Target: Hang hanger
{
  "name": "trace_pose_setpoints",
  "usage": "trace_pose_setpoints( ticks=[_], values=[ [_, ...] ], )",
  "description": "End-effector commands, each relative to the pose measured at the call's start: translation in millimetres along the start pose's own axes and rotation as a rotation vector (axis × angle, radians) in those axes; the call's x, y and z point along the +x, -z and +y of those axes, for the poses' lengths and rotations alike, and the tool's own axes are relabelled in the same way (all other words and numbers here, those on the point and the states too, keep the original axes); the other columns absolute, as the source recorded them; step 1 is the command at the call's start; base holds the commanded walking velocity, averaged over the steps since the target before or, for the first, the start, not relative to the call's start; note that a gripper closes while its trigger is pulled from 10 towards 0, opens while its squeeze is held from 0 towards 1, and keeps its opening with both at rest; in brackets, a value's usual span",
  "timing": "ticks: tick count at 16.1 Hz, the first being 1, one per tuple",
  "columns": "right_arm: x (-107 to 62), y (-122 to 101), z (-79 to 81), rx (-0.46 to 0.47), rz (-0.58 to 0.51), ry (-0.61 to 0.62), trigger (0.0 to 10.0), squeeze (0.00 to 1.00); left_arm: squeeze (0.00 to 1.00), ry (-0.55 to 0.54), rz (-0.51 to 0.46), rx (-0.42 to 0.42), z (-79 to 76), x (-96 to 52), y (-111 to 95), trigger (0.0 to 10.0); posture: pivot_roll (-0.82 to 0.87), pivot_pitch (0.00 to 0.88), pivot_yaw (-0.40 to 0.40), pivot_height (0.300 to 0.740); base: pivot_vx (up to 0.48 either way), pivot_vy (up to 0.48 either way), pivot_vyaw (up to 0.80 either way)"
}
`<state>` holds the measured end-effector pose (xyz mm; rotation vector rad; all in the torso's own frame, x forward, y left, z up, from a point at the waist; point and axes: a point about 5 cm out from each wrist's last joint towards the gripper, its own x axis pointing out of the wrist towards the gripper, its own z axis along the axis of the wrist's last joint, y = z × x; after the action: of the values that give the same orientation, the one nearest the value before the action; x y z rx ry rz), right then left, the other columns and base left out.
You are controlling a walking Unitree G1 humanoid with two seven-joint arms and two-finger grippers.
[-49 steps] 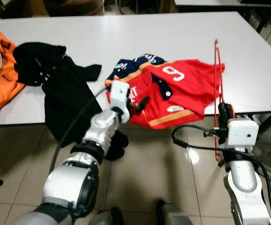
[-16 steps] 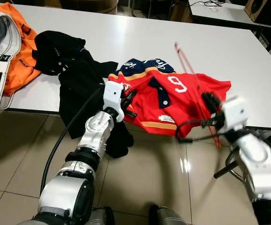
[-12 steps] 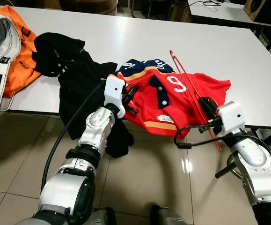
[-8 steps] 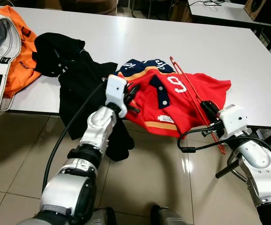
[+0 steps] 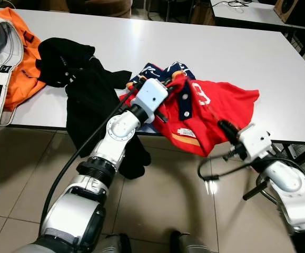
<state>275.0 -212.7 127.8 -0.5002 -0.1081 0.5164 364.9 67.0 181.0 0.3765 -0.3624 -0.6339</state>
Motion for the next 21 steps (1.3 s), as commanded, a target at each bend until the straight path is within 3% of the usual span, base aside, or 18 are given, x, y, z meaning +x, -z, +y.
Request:
trace_pose_setpoints(
  ticks=[1, 6, 10, 11, 13, 14, 15, 16, 17, 18, 19, 21],
  values=[
    [-6.3, -2, 1.8, -0.055, 0.018, -0.105, 0.0, 0.0, 0.0, -0.027, 0.006, -0.01, 4.7, -1.5, 0, 10.0, -0.25, 0.095, 0.002, 0.74, 0.0, 0.0, 0.0],
    [-24.7, -10, -7.1, -0.174, 0.097, -0.318, 0.0, 0.0, 0.0, -0.054, 0.069, -0.04, 5.2, -7.0, 14, 10.0, -0.26, 0.097, 0.001, 0.74, 0.0, 0.0, 0.0],
    [-20.4, -21, -10.1, -0.199, 0.068, -0.319, 0.0, 0.0, 0.0, -0.045, 0.092, -0.044, 2.0, -8.8, 19, 10.0, -0.25, 0.086, 0.002, 0.74, 0.0, 0.0, 0.0],
    [-21.8, -27, -17.1, -0.215, 0.065, -0.294, 0.0, 0.0, 0.0, -0.041, 0.101, -0.04, 1.6, -9.9, 21, 10.0, -0.25, 0.085, 0.002, 0.74, 0.0, 0.0, 0.0],
    [-28.7, -38, -72.5, -0.292, 0.045, 0.029, 0.0, 0.0, 0.0, -0.041, 0.109, -0.045, 0.6, -11.5, 23, 10.0, -0.25, 0.084, 0.004, 0.74, 0.0, 0.0, 0.0],
    [-30.9, -39, -87.4, -0.282, 0.034, 0.133, 0.0, 0.0, 0.0, -0.04, 0.112, -0.047, 0.4, -11.9, 24, 10.0, -0.26, 0.084, 0.008, 0.74, 0.0, 0.0, 0.0],
    [-31.1, -38, -89.8, -0.256, 0.025, 0.157, 0.0, 0.0, 0.0, -0.038, 0.113, -0.048, 0.0, -11.9, 25, 10.0, -0.25, 0.084, 0.009, 0.74, 0.0, 0.0, 0.0],
    [-30.9, -36, -87.1, -0.2, 0.017, 0.155, 0.0, 0.0, 0.0, -0.035, 0.115, -0.049, -0.7, -11.7, 25, 10.0, -0.25, 0.085, 0.012, 0.74, 0.0, 0.0, 0.0],
    [-29.8, -36, -61.4, -0.122, 0.001, 0.015, 0.0, 0.0, 0.0, -0.03, 0.116, -0.055, -1.0, -12.1, 25, 10.0, -0.26, 0.09, 0.018, 0.74, 0.0, 0.0, 0.0],
    [-30.6, -41, -46.7, -0.098, -0.014, -0.085, 0.0, 0.0, 0.0, -0.029, 0.122, -0.061, -1.2, -13.1, 27, 10.0, -0.26, 0.094, 0.019, 0.74, 0.0, 0.0, 0.0],
    [-32.8, -46, -40.1, -0.097, -0.021, -0.148, 0.0, 0.0, 0.0, -0.028, 0.128, -0.06, -1.9, -13.8, 28, 10.0, -0.26, 0.094, 0.019, 0.74, 0.0, 0.0, 0.0],
    [-35.3, -60, -42.4, -0.114, -0.048, -0.187, 0.0, 0.0, 0.0, -0.026, 0.134, -0.06, -1.7, -15.0, 30, 10.0, -0.26, 0.1, 0.027, 0.74, 0.0, 0.0, 0.0]
  ],
)
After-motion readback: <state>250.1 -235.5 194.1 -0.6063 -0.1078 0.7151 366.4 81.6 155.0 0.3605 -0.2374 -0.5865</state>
